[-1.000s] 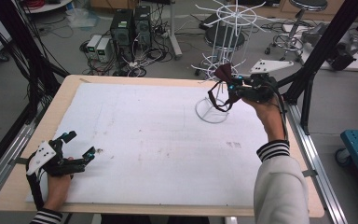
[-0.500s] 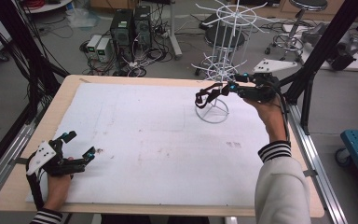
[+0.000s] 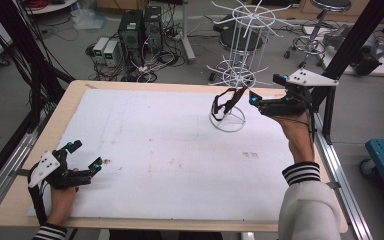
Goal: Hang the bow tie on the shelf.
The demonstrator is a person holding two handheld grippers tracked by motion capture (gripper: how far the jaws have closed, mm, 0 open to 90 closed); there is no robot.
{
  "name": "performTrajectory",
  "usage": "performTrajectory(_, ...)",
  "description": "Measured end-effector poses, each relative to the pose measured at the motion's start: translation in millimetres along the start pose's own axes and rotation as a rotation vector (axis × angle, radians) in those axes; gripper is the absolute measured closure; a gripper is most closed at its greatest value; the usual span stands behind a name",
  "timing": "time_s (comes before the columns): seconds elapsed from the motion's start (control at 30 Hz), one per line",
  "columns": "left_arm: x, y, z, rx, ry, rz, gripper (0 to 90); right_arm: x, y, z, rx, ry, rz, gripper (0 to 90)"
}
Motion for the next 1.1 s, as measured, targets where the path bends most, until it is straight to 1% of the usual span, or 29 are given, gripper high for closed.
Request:
performTrajectory(0.1,0.1,-0.1,0.1,-0.002,0.000,0.002,3.1,4.6,-1.6,3.4,0.002,-0.001,-0.016,0.7)
performTrajectory(0.17,0.0,-0.1,0.0,-0.004,-0.001,0.001,3.1,8.3,-3.5,6.3,-0.007,0.003,-0.035,0.7)
performTrajectory(0.27,0.1,-0.1,0.0,-0.003,-0.002,0.003,3.0,13.9,-8.5,11.1,-0.003,0.007,-0.045,0.7)
performTrajectory(0.3,0.1,-0.2,0.1,-0.003,0.000,0.003,3.1,16.2,-9.7,13.5,-0.004,0.010,-0.057,0.7)
performTrajectory(0.4,0.0,-0.1,0.4,0.001,0.000,0.002,3.1,25.2,-14.4,21.8,0.012,0.001,-0.092,0.7)
performTrajectory(0.47,0.0,0.0,0.0,-0.001,-0.001,0.001,3.1,30.8,-20.5,28.6,0.018,-0.007,-0.108,0.7)
performTrajectory(0.53,0.0,-0.1,-0.2,-0.006,0.000,0.002,3.0,35.7,-28.9,36.0,0.009,0.004,-0.130,0.7)
performTrajectory(0.57,-0.1,0.0,-0.1,-0.003,0.000,0.000,3.1,37.4,-33.4,37.8,0.014,0.000,-0.135,0.7)
performTrajectory(0.63,0.1,-0.1,0.0,0.000,0.000,0.001,3.0,40.3,-41.3,41.7,0.003,0.007,-0.150,0.7)
performTrajectory(0.67,-0.1,0.0,-0.1,-0.001,0.000,0.001,3.1,42.3,-46.9,43.1,-0.006,-0.005,-0.148,0.7)
performTrajectory(0.87,0.0,-0.1,0.2,0.000,0.001,0.002,3.1,46.2,-65.0,51.7,-0.015,-0.013,-0.177,0.7)
performTrajectory(0.9,0.0,-0.1,0.0,0.000,-0.001,0.001,3.1,46.3,-68.3,53.2,-0.016,-0.017,-0.171,0.7)
performTrajectory(0.93,0.0,-0.1,0.0,-0.001,0.001,0.002,3.0,45.5,-71.5,54.6,-0.008,-0.018,-0.161,0.7)
performTrajectory(0.97,0.1,-0.1,0.0,-0.001,0.000,0.002,3.1,45.7,-74.3,56.9,-0.003,-0.022,-0.175,0.7)
performTrajectory(1.0,0.0,0.0,-0.1,-0.002,-0.001,0.001,3.1,45.4,-77.9,58.7,-0.010,-0.021,-0.181,0.7)
performTrajectory(1.03,0.1,-0.1,0.0,-0.002,0.000,0.002,3.1,44.6,-82.6,60.2,-0.016,-0.024,-0.180,0.7)
performTrajectory(1.1,0.1,-0.1,0.0,0.000,-0.001,0.001,3.1,42.8,-94.0,62.9,-0.013,-0.036,-0.167,0.7)
Point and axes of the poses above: each handheld gripper's, and its own axes: x roughly backward along the jaws, y roughly out of its top, z roughly to its left, the point moved 7 cm from there along -x, roughly forward along the jaws, and after that the axes turned 2 degrees about y, right-handed, at the moved point
